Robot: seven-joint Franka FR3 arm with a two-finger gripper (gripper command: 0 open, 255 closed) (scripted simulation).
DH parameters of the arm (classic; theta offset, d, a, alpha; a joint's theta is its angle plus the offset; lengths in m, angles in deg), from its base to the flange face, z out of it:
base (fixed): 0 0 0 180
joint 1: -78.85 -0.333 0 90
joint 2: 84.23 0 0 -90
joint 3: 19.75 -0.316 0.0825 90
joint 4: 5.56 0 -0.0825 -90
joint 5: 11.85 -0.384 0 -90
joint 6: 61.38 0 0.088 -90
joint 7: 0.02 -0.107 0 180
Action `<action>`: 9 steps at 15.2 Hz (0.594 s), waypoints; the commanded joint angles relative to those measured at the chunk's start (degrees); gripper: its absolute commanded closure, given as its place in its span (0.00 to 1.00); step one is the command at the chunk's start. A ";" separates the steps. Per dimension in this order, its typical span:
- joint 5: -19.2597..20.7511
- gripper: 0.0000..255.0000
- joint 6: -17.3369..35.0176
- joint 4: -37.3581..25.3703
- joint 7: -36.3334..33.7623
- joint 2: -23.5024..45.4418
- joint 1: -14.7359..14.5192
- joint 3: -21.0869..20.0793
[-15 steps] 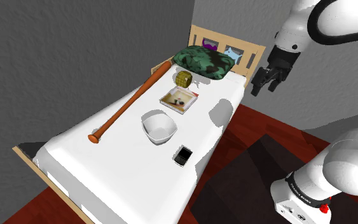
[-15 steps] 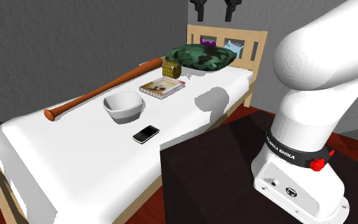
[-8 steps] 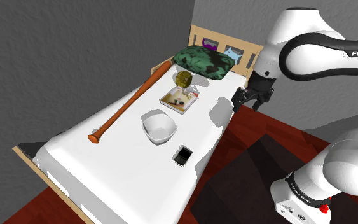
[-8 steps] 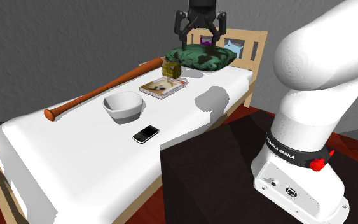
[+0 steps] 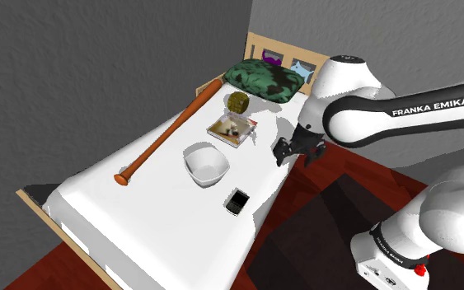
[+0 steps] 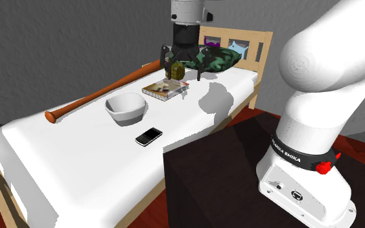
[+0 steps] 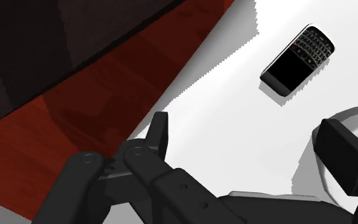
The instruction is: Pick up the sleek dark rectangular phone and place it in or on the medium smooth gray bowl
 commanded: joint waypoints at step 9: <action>7.65 0.00 25.09 -3.89 -26.34 27.52 5.19 -11.58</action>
